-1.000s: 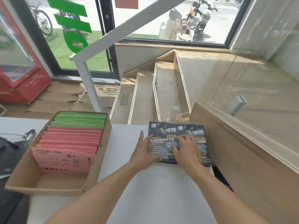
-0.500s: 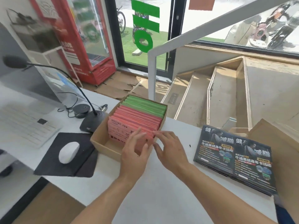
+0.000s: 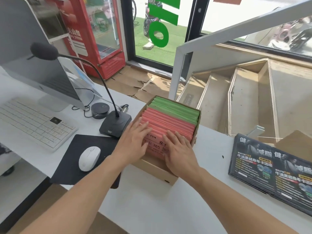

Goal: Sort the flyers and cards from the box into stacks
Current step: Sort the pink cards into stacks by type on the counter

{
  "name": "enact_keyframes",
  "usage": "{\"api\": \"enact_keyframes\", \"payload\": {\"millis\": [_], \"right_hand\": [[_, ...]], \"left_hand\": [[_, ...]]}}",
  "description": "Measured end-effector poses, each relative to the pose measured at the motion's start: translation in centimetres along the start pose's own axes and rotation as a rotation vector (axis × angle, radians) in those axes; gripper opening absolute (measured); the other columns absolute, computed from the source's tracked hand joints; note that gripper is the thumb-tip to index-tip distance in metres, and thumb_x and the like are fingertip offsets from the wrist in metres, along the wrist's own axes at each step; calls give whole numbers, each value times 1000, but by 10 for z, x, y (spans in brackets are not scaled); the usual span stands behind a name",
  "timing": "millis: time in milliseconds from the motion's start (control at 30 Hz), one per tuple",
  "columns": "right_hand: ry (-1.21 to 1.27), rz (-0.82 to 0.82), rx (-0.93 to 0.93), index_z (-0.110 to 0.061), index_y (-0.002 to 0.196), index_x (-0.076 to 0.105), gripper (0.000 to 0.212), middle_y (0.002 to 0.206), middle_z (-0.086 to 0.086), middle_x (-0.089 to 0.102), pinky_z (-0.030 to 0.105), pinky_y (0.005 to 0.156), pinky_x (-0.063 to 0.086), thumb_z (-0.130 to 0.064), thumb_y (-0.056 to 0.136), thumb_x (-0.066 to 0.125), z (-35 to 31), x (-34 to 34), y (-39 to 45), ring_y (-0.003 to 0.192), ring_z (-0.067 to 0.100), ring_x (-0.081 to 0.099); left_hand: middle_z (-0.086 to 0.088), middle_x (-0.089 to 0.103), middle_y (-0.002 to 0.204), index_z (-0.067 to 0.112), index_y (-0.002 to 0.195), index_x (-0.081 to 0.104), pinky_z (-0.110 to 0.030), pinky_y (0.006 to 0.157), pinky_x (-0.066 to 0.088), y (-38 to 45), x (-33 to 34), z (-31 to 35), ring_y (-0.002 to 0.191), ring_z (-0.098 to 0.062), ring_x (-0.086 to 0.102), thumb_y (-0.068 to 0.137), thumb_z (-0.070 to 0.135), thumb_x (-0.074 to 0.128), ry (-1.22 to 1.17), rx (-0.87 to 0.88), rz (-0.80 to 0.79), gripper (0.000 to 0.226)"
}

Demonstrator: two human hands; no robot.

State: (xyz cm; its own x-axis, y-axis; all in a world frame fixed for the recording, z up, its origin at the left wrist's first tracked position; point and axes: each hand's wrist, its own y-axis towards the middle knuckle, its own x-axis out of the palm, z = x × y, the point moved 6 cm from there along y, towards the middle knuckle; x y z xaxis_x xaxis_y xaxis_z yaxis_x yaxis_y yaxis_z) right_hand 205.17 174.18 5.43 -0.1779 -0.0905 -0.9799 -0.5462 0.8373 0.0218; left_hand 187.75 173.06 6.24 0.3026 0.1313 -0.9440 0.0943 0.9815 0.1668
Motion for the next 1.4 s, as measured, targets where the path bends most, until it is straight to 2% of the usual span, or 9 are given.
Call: {"api": "enact_keyframes", "payload": {"millis": [100, 200, 333, 500, 633, 833, 1133, 1300, 1400], "right_hand": [[-9, 58, 8, -22, 155, 35, 64, 163, 1, 31, 46, 124, 22, -31, 95, 55, 1, 1, -1, 152, 28, 25], [1, 96, 20, -24, 152, 42, 61, 160, -1, 37, 45, 122, 26, -27, 93, 58, 0, 2, -3, 150, 26, 29], [24, 159, 12, -25, 143, 52, 54, 154, -1, 45, 45, 119, 32, -19, 90, 61, -2, -1, -5, 147, 25, 33], [2, 220, -26, -22, 139, 59, 52, 144, -9, 57, 45, 114, 38, -18, 88, 64, -5, -4, -6, 143, 23, 40], [-24, 270, -30, -22, 135, 64, 49, 140, -9, 61, 44, 111, 42, -19, 87, 68, -7, -6, -8, 140, 23, 45], [-30, 290, -9, -21, 138, 62, 53, 140, -8, 62, 44, 107, 47, -17, 85, 69, -6, -6, -11, 134, 23, 51], [20, 263, -5, -32, 124, 71, 36, 138, -8, 62, 43, 112, 42, -19, 91, 65, -6, -5, -12, 133, 22, 51], [24, 265, 11, -28, 130, 69, 40, 137, -10, 63, 41, 110, 40, -19, 91, 66, -7, -6, -13, 132, 22, 53], [-4, 266, 9, -29, 130, 68, 40, 135, -11, 65, 40, 109, 41, -21, 91, 67, -8, -7, -13, 133, 22, 53]], "left_hand": [[5, 43, 157, 22, 144, 54, -37, 127, 13, 8, 0, -8, 151, -15, 28, 90, 24, 69, -34, 18, 11, 56], [5, 58, 143, 22, 125, 67, -35, 124, 24, 15, -3, -14, 138, -17, 46, 82, 17, 75, -65, 40, 52, 44], [10, 58, 137, 26, 118, 65, -33, 121, 28, 13, -1, -19, 135, -12, 45, 81, 19, 77, -118, 11, 86, 40], [12, 62, 129, 28, 128, 60, -33, 115, 38, 11, -4, -22, 127, -10, 51, 80, 20, 78, -194, -10, 128, 52], [15, 61, 121, 31, 124, 62, -33, 108, 42, 11, -3, -21, 119, -11, 52, 80, 23, 77, -170, -4, 111, 47], [17, 57, 110, 33, 117, 68, -31, 99, 47, 9, -6, -20, 106, -10, 54, 81, 25, 80, -180, -3, 105, 38], [14, 58, 127, 32, 126, 66, -34, 110, 44, 9, -7, -18, 119, -11, 53, 81, 22, 79, -163, -27, 64, 47], [16, 60, 131, 33, 113, 69, -33, 114, 41, 9, -9, -17, 125, -9, 52, 80, 21, 82, -189, -30, 68, 37], [16, 59, 137, 33, 112, 70, -36, 119, 35, 9, -8, -17, 135, -8, 47, 81, 21, 81, -192, -30, 65, 34]]}}
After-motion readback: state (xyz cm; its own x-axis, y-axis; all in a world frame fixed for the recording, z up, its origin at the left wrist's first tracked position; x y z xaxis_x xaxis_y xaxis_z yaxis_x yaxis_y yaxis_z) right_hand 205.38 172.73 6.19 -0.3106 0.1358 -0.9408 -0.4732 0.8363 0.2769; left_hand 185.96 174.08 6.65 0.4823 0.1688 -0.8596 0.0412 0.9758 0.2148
